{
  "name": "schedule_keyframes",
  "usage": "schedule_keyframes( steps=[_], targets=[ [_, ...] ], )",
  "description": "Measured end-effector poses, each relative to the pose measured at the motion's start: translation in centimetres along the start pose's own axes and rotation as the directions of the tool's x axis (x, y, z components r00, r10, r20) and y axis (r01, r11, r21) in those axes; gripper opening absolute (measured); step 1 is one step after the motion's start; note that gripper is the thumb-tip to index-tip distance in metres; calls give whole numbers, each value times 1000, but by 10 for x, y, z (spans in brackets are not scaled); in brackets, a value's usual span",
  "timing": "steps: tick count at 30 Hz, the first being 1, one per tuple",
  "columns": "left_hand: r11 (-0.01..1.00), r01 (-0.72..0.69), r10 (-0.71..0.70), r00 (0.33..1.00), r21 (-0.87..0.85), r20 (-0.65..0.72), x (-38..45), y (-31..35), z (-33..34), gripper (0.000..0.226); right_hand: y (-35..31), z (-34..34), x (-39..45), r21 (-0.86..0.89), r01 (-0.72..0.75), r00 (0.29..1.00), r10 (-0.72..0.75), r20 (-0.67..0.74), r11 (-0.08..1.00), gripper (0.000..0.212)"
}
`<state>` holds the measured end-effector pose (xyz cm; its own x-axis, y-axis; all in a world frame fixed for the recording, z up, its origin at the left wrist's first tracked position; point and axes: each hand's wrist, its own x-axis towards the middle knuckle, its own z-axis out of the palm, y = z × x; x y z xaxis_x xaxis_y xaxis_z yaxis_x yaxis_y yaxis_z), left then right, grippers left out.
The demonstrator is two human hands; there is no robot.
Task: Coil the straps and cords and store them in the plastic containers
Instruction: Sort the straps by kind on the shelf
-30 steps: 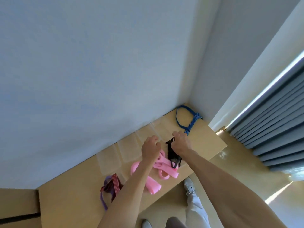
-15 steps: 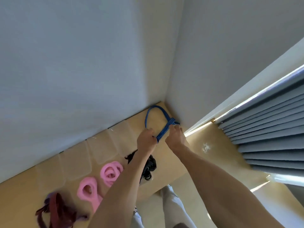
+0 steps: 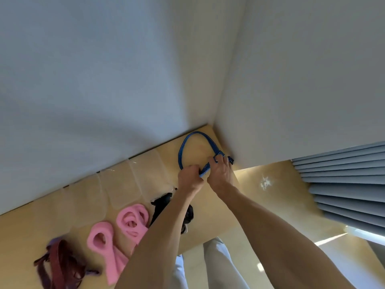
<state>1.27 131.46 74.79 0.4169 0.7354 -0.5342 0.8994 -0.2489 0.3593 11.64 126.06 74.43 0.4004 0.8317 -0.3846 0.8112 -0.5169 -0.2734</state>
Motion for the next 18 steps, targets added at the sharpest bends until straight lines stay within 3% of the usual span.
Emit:
schedule_keyframes(
  steps=[5,9,11,14,18],
  targets=[
    [966,-149,137,988,-210,-69,0,10,-51,35,-12,-32,-3,201,-60,995,74,-61,978,44],
    [889,-283,197,946,-360,-258,-19,18,-91,18,-36,-79,-9,358,-32,992,73,-101,933,22],
    [858,-318,201,930,-403,-307,-34,22,-107,13,-47,-105,-11,373,-42,999,52,-15,927,24],
    [810,-262,106,945,-525,-308,-56,27,-132,24,-64,-141,-23,401,-116,987,58,152,909,26],
    [736,-224,-55,921,-639,-386,-91,23,-172,26,-96,-180,-54,496,-61,987,-21,157,866,13]
  ],
)
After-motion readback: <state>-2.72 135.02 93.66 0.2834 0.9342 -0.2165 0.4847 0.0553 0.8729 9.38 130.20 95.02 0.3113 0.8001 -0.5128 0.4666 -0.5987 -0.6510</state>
